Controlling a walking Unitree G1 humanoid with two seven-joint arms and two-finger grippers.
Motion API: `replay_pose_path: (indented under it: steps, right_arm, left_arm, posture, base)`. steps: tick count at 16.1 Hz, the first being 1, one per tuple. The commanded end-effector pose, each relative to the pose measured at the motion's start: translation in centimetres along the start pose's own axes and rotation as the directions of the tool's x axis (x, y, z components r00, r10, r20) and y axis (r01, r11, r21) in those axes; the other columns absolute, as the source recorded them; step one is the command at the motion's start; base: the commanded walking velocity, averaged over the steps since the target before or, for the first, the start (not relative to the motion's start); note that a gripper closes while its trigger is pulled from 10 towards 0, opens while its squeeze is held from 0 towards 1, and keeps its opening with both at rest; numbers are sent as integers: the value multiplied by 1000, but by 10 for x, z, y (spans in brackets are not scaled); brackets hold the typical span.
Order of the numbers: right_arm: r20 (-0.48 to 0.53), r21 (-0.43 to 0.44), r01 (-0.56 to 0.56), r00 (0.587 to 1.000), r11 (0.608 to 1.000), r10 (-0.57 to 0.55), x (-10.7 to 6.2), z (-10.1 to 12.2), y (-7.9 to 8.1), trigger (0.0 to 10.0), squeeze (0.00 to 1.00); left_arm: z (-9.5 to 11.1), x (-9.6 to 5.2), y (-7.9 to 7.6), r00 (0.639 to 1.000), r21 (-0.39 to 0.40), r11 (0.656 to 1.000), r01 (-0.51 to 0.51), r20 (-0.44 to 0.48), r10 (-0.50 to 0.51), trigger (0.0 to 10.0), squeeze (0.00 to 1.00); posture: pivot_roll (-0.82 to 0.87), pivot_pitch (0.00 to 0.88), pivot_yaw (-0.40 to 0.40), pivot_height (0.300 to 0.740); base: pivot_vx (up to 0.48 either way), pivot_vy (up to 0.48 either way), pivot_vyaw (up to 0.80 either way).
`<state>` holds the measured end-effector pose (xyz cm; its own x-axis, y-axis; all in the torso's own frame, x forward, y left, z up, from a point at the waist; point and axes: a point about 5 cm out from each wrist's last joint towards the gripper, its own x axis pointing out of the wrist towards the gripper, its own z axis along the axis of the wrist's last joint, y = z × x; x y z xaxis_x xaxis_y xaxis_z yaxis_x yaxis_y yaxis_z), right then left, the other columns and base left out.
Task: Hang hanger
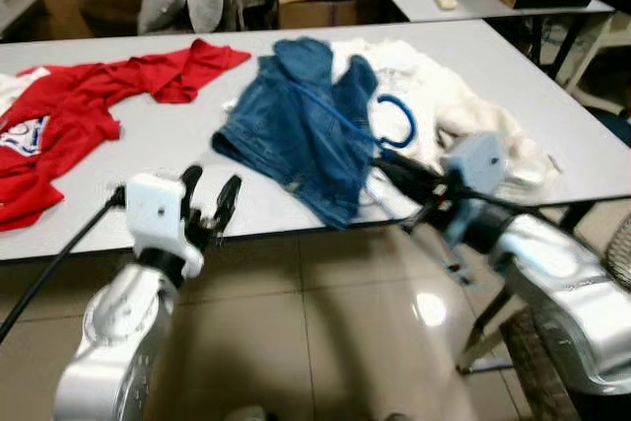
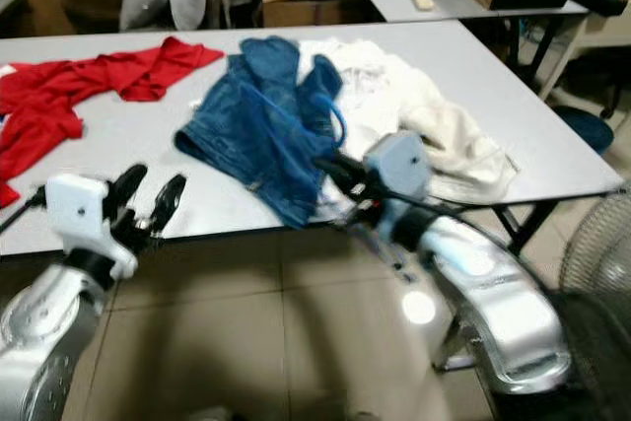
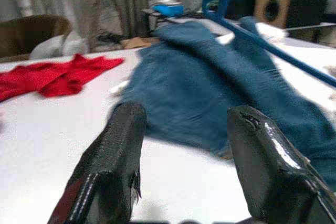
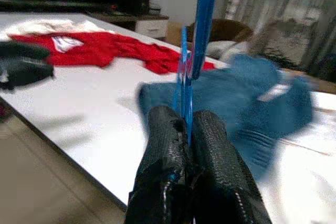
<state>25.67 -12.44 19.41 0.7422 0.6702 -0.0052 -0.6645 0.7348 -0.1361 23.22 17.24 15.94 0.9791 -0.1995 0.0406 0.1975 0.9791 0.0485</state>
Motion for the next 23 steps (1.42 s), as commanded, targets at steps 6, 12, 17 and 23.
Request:
replay_pose_path:
  steps: [6,12,17,23]
  right_arm:
    - [-81,75,173,983,982,-167,-16,-32,-2,10000,0]
    - [-95,63,157,984,986,-151,-13,-37,0,10000,0]
    - [-86,20,49,995,999,-47,-1,-31,2,10000,0]
    - [-146,-163,-272,957,948,250,17,-10,-24,10000,0]
  left_arm:
    - [-14,5,4,998,-10,999,-37,-47,37,10000,0]
    - [-15,7,2,998,-9,999,-44,-52,43,10000,0]
    - [-10,7,2,998,56,997,-53,-37,55,10000,0]
    - [35,20,6,982,58,987,149,112,-155,10000,1000]
  posture:
    - [-72,0,58,740]
    - [-71,27,34,740]
    - [-60,27,26,740]
    - [-51,20,45,740]
  base:
    - [0,383,0]
    - [0,375,0]
    - [0,-351,0]
    - [0,-45,0]
